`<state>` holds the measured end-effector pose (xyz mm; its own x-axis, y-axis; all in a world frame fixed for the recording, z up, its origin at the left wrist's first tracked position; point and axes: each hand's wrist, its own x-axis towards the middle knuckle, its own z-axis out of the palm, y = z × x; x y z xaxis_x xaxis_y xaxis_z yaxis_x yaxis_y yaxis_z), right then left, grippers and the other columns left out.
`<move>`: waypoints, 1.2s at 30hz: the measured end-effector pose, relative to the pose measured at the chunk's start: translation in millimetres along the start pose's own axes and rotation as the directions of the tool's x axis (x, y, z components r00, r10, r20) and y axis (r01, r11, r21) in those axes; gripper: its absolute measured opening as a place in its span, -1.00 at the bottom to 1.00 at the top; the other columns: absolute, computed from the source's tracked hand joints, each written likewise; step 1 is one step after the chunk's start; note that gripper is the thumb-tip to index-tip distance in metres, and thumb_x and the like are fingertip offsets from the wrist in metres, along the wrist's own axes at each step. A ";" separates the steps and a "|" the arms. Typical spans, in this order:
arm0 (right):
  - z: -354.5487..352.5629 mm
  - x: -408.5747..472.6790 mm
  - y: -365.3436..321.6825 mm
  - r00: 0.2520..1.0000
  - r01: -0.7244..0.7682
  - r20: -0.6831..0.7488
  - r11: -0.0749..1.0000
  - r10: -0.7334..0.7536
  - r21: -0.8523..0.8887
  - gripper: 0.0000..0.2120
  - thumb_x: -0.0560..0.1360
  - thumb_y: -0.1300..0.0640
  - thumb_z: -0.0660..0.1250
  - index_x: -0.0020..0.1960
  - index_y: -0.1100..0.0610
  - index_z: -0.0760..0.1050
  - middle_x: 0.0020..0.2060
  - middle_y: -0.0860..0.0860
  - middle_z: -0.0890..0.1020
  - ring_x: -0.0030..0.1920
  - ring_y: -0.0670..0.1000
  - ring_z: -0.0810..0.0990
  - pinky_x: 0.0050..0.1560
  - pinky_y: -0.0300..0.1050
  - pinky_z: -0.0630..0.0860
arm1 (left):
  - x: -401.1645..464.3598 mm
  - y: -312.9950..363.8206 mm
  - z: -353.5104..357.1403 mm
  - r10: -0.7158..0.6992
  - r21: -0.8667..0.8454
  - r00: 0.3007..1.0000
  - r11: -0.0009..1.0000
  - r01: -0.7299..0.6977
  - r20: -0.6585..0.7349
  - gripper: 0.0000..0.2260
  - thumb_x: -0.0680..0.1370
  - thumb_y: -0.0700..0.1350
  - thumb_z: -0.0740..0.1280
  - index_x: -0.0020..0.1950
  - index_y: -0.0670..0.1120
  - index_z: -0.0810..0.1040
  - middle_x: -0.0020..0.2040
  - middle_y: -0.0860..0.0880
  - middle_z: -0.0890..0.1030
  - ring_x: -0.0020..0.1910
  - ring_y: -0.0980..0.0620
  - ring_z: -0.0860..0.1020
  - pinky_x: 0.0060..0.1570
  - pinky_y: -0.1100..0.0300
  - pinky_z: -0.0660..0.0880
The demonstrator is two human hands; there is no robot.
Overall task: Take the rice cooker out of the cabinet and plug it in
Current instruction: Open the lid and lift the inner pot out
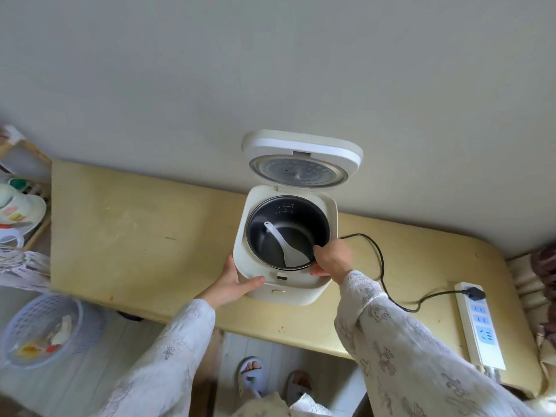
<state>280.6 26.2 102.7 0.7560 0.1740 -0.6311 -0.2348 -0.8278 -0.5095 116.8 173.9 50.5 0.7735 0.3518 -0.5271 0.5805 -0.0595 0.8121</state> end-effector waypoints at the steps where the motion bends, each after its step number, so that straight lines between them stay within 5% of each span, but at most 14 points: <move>1: -0.3 -0.1 0.4 1.000 -0.006 0.001 1.000 0.006 0.019 -0.80 0.52 0.22 0.12 -0.27 0.20 0.39 -0.78 -0.02 0.47 -0.76 -0.13 0.45 -0.66 -0.34 0.35 | -0.1 0.1 0.3 -0.004 -0.004 1.000 1.000 0.004 -0.001 -0.14 0.43 0.04 0.42 0.49 -0.02 -0.13 0.49 0.02 0.16 0.42 0.09 0.18 0.40 0.15 0.14; 5: -4.6 2.7 0.0 0.997 -0.062 0.054 0.983 0.053 0.175 -0.89 0.50 0.27 0.15 -0.11 0.26 0.44 -0.62 0.07 0.60 -0.67 -0.04 0.56 -0.50 -0.21 0.55 | -0.4 -1.2 0.5 -0.026 -0.011 1.000 1.000 0.026 -0.001 -0.11 0.42 0.07 0.42 0.49 -0.02 -0.15 0.51 0.02 0.14 0.46 0.07 0.15 0.45 0.10 0.12; 9: -7.5 1.4 0.2 0.997 -0.032 0.072 0.967 0.014 0.251 -0.91 0.51 0.26 0.16 -0.12 0.24 0.43 -0.34 0.13 0.61 -0.55 0.00 0.62 -0.49 -0.22 0.60 | -0.8 -1.4 0.1 -0.038 -0.028 0.999 0.999 0.038 0.005 -0.10 0.41 0.09 0.43 0.49 0.00 -0.15 0.51 0.02 0.13 0.46 0.06 0.13 0.45 0.10 0.12; 12: -12.8 -0.3 -2.2 0.995 -0.009 0.099 0.951 -0.023 0.309 -0.90 0.50 0.31 0.17 -0.16 0.23 0.43 -0.33 0.11 0.59 -0.40 0.07 0.65 -0.43 -0.21 0.63 | -1.8 0.4 -0.2 -0.043 -0.030 0.999 0.999 0.044 0.017 -0.08 0.40 0.10 0.43 0.49 0.01 -0.17 0.51 0.03 0.13 0.46 0.06 0.14 0.42 0.11 0.13; 17: -20.3 -6.7 -9.6 0.992 0.066 0.079 0.940 -0.098 0.335 -0.86 0.48 0.31 0.16 -0.22 0.19 0.43 -0.33 0.11 0.56 -0.11 0.27 0.69 0.03 0.13 0.63 | -3.0 2.4 -0.9 -0.034 -0.031 0.999 0.999 0.035 0.032 -0.09 0.42 0.06 0.43 0.49 0.01 -0.18 0.50 0.04 0.13 0.43 0.08 0.15 0.40 0.14 0.14; 22: -36.4 -16.6 -18.5 0.979 0.184 0.025 0.936 -0.201 0.301 -0.87 0.52 0.26 0.17 -0.03 0.25 0.48 -0.28 0.07 0.57 -0.20 0.23 0.71 -0.02 0.14 0.64 | -2.9 10.2 -0.5 -0.004 -0.037 1.000 0.999 0.004 0.009 -0.18 0.44 -0.06 0.43 0.48 -0.06 -0.07 0.43 0.01 0.23 0.32 0.10 0.26 0.34 0.19 0.22; 26: -50.6 -26.3 -23.3 0.969 0.183 0.084 0.908 -0.231 0.378 -0.78 0.51 0.26 0.20 0.09 0.36 0.47 -0.14 0.19 0.62 -0.24 0.26 0.71 -0.09 0.09 0.66 | -10.0 19.1 -6.5 -0.005 -0.222 1.000 0.975 0.004 -0.003 -0.30 0.44 -0.11 0.43 0.45 0.03 0.10 0.34 0.06 0.38 0.30 0.02 0.37 0.32 0.01 0.31; 29: -49.6 -34.2 -23.9 0.960 0.160 0.136 0.881 -0.243 0.446 -0.74 0.52 0.28 0.21 0.13 0.44 0.44 0.02 0.35 0.63 -0.22 0.27 0.70 -0.21 -0.05 0.68 | -15.4 29.9 -21.0 0.025 -0.381 0.986 0.920 -0.088 -0.167 -0.61 0.54 -0.17 0.28 0.35 -0.02 0.34 0.30 -0.02 0.48 0.23 -0.05 0.48 0.29 -0.05 0.38; 31: -45.9 -37.4 -25.9 0.954 0.149 0.154 0.855 -0.256 0.497 -0.78 0.53 0.29 0.20 0.09 0.43 0.46 -0.07 0.33 0.65 -0.26 0.23 0.70 -0.29 -0.10 0.68 | -18.5 40.7 -34.5 0.029 -0.469 0.937 0.860 -0.200 -0.348 -0.82 0.57 -0.17 0.21 0.15 -0.11 0.50 0.16 -0.19 0.58 0.10 -0.16 0.58 0.18 -0.06 0.48; 34: -37.4 -40.3 -30.1 0.954 0.144 0.153 0.841 -0.258 0.521 -0.84 0.51 0.31 0.21 -0.01 0.40 0.49 -0.31 0.26 0.66 -0.41 0.11 0.68 -0.38 -0.15 0.65 | -23.0 60.8 -51.6 0.042 -0.484 0.857 0.810 -0.330 -0.513 -0.77 0.58 0.03 0.17 -0.04 -0.09 0.53 -0.02 -0.12 0.64 -0.07 -0.05 0.61 -0.08 0.05 0.56; 36: -25.7 -43.5 -34.6 0.950 0.149 0.162 0.845 -0.266 0.514 -0.85 0.49 0.30 0.21 -0.09 0.37 0.52 -0.30 0.28 0.68 -0.36 0.16 0.70 -0.26 -0.06 0.68 | -24.0 69.8 -62.0 0.057 -0.476 0.835 0.799 -0.367 -0.548 -0.70 0.55 0.16 0.16 -0.07 -0.03 0.53 -0.09 0.00 0.63 -0.08 0.03 0.59 -0.15 0.10 0.53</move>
<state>271.5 33.5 162.8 0.6816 0.4724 -0.5588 -0.3996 -0.3994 -0.8251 123.0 219.2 135.4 0.5394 0.8021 -0.2563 0.0587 0.2678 0.9617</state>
